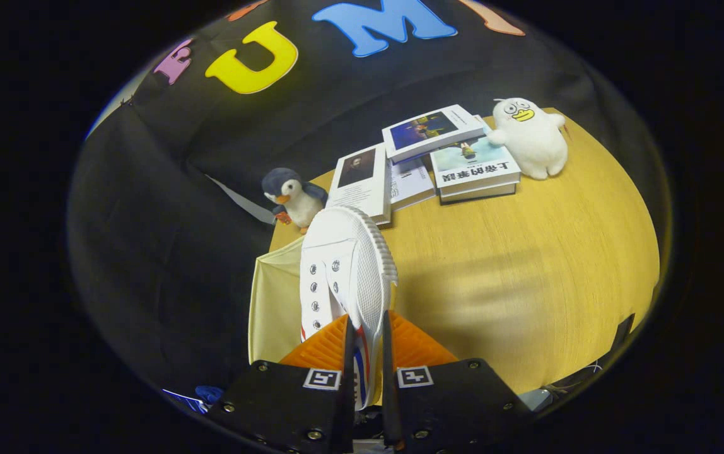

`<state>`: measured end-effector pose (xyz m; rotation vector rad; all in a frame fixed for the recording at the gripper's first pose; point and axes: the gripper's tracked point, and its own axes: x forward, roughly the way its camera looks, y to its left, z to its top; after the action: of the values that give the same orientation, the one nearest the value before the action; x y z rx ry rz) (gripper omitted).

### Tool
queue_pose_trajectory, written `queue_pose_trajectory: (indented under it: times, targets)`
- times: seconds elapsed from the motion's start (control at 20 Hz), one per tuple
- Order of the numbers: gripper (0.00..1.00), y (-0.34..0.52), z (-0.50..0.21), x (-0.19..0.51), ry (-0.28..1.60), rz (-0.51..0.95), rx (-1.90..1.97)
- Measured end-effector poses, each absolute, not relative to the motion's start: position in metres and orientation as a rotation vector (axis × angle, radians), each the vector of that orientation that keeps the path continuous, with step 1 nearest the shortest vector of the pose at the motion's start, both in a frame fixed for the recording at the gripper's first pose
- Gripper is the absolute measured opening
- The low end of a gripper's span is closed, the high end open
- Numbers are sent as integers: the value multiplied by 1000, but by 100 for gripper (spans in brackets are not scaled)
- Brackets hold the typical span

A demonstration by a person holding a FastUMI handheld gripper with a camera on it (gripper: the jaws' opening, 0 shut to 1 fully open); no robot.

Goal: Open the storage box then place both shoes into the box .Put the left shoe in first, then the right shoe, with the right side of both shoes facing outward in a uniform manner.

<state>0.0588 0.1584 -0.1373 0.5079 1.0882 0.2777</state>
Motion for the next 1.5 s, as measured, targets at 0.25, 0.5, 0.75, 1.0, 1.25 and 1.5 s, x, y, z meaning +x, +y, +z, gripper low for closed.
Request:
queue_pose_trajectory:
  times: [0.25, 0.5, 0.75, 1.0, 1.25, 1.5]
  targets:
    - [18, 215, -132, 68, 1090, 337, 490]
    - [18, 256, -148, 74, 1111, 342, 458]
    - [18, 269, -166, 78, 1136, 303, 387]
    - [96, 260, -125, 95, 947, 319, 317]
    - [98, 206, -55, 103, 728, 268, 279]
    - [98, 122, 9, 100, 542, 174, 216]
